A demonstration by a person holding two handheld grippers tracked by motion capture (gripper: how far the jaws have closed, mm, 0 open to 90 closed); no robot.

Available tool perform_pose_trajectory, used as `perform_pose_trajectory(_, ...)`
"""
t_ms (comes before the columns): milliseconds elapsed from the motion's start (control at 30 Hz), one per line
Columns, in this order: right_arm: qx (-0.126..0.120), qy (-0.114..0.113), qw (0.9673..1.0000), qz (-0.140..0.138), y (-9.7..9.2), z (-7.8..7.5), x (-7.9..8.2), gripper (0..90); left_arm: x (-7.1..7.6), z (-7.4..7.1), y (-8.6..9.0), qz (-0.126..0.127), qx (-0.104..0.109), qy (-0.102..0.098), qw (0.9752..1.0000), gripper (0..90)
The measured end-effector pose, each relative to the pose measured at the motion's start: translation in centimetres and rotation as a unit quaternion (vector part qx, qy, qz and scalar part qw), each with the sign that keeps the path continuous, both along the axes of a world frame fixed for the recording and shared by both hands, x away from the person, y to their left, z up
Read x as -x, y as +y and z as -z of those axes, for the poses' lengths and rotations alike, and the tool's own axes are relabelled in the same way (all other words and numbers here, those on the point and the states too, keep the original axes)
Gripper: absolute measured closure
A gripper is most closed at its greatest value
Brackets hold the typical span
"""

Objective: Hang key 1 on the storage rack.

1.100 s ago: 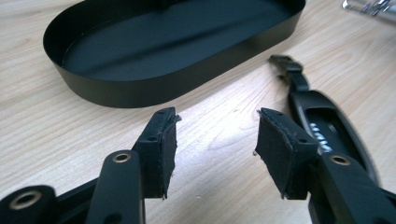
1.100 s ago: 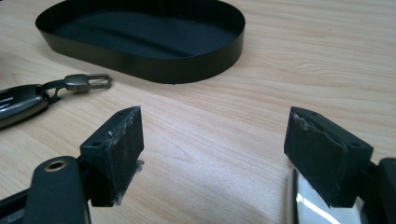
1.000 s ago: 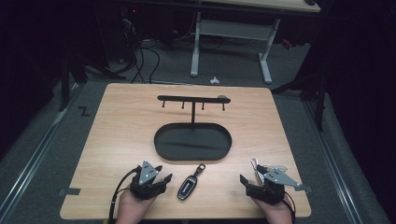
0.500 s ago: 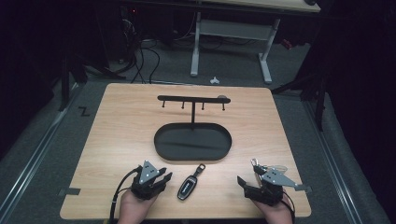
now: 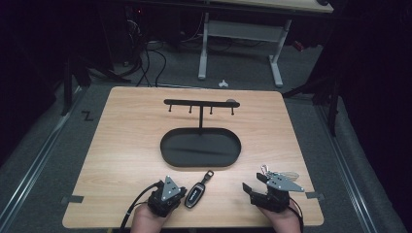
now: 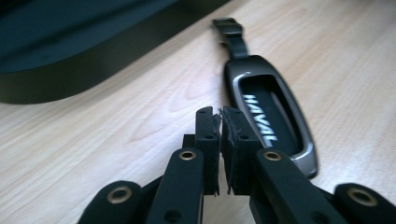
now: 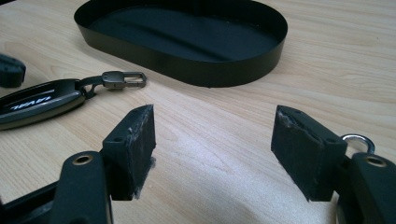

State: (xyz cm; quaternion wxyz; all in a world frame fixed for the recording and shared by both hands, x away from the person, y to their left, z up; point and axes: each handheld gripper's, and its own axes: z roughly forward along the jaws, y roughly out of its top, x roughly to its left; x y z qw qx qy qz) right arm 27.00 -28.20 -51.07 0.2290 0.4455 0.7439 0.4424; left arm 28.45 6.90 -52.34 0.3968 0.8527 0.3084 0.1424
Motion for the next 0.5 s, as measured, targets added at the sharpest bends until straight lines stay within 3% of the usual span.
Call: perform_pose_trajectory(500,-0.003,0.012,0.9999,0.009,-1.2,0.6,1.0,33.2,0.4,0.3,-3.6,0.064,-0.006,0.000,0.9979,84.9)
